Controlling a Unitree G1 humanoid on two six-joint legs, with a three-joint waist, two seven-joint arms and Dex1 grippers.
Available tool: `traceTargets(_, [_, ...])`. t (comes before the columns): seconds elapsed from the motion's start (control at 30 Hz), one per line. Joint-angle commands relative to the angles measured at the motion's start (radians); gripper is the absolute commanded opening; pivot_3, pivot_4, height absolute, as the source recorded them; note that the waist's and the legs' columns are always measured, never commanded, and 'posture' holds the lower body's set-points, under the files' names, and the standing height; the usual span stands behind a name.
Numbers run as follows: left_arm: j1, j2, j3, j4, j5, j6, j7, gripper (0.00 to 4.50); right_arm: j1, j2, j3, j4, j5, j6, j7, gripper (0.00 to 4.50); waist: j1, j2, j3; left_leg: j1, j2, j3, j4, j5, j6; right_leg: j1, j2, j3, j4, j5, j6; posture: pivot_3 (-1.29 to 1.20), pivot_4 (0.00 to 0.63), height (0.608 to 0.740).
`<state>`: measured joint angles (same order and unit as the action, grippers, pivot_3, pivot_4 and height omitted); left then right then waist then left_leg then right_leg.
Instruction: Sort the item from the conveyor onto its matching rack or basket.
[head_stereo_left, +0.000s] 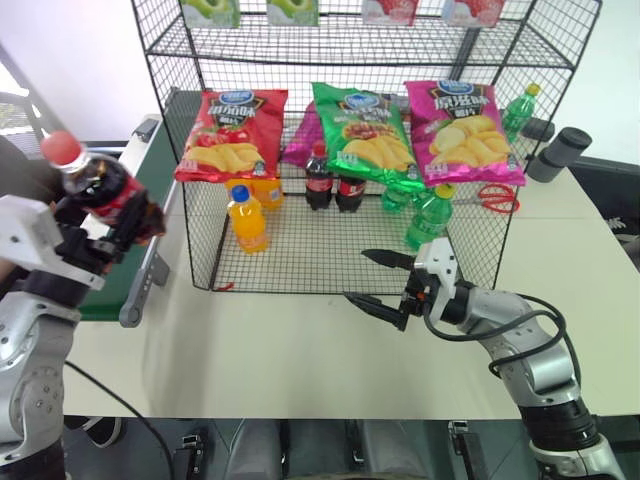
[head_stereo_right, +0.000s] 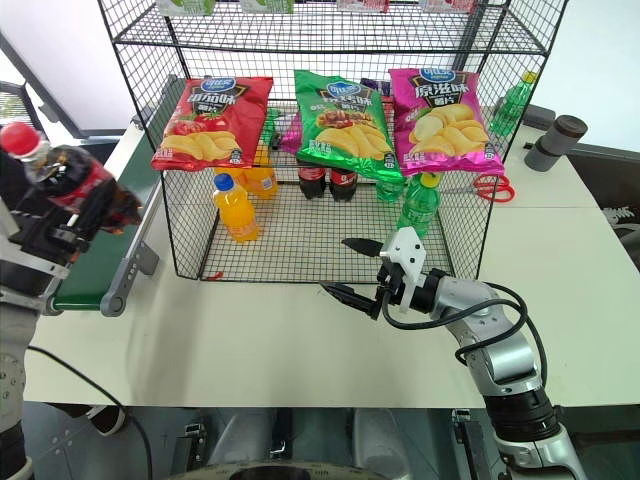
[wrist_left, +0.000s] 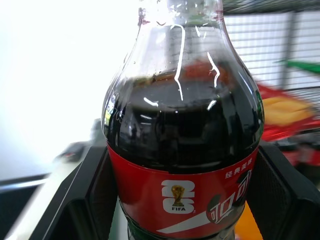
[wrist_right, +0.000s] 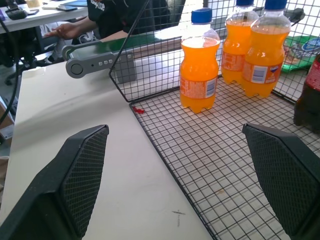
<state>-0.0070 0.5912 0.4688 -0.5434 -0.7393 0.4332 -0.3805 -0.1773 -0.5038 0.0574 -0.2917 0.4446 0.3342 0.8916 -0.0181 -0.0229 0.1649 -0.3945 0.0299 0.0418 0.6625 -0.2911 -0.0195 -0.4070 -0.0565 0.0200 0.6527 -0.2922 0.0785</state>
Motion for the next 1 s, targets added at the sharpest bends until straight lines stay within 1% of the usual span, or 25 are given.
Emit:
traceTargets(0.03, [-0.034, 0.005, -0.080, -0.082, -0.074, 0.046, -0.038, 2.98, -0.033, -0.005, -0.026, -0.042, 0.033, 0.008, -0.001, 4.50, -0.001, 0.000, 0.000, 0.000, 0.000, 0.000, 0.000, 0.000, 0.000, 0.000, 0.000, 0.000, 0.000, 0.000, 0.000, 0.00, 0.150, 0.734])
traceTargets(0.17, [-0.066, -0.022, -0.167, -0.075, -0.074, 0.060, -0.054, 2.98, -0.039, -0.011, -0.020, -0.083, 0.088, 0.068, 0.010, 4.50, 0.001, 0.000, 0.000, 0.000, 0.000, 0.000, 0.000, 0.000, 0.000, 0.000, 0.001, -0.001, 0.000, 0.001, 0.003, 0.00, 0.150, 0.734])
traceTargets(0.27, [-0.102, -0.047, -0.260, -0.037, -0.048, 0.053, -0.107, 2.98, -0.047, -0.018, -0.005, -0.121, 0.128, 0.133, 0.006, 4.50, 0.004, 0.000, 0.000, 0.000, 0.000, 0.000, 0.000, 0.000, 0.000, 0.000, 0.001, -0.001, 0.000, 0.002, 0.003, 0.00, 0.150, 0.734])
traceTargets(0.37, [-0.154, -0.087, -0.343, 0.006, -0.042, 0.051, -0.161, 2.98, -0.057, -0.011, 0.034, -0.133, 0.080, 0.128, -0.020, 4.50, 0.007, 0.000, 0.000, 0.000, 0.000, 0.000, 0.001, 0.000, 0.000, 0.001, 0.002, -0.001, 0.000, 0.002, 0.003, 0.00, 0.150, 0.734])
traceTargets(0.5, [-0.200, -0.103, -0.421, 0.037, -0.018, 0.054, -0.226, 2.98, -0.079, 0.015, 0.035, -0.107, 0.054, 0.121, -0.069, 4.50, 0.003, 0.000, 0.000, 0.000, -0.001, 0.000, 0.002, 0.000, 0.001, 0.001, 0.003, -0.001, 0.000, 0.002, 0.003, 0.00, 0.150, 0.734])
traceTargets(0.7, [-0.249, -0.109, -0.456, 0.063, -0.038, 0.076, -0.294, 2.98, -0.092, 0.029, 0.046, -0.106, 0.050, 0.123, -0.077, 4.50, 0.005, 0.000, 0.000, 0.000, 0.003, -0.001, 0.002, 0.000, 0.001, 0.001, 0.009, 0.000, 0.001, 0.002, 0.004, 0.00, 0.150, 0.734])
traceTargets(1.0, [-0.272, -0.122, -0.482, 0.056, -0.043, 0.108, -0.343, 2.98, -0.102, 0.056, 0.068, -0.082, 0.055, 0.132, -0.071, 4.50, 0.005, 0.000, 0.000, 0.001, 0.003, -0.001, 0.002, 0.000, 0.001, 0.001, 0.011, 0.000, 0.002, 0.002, 0.004, 0.00, 0.150, 0.734])
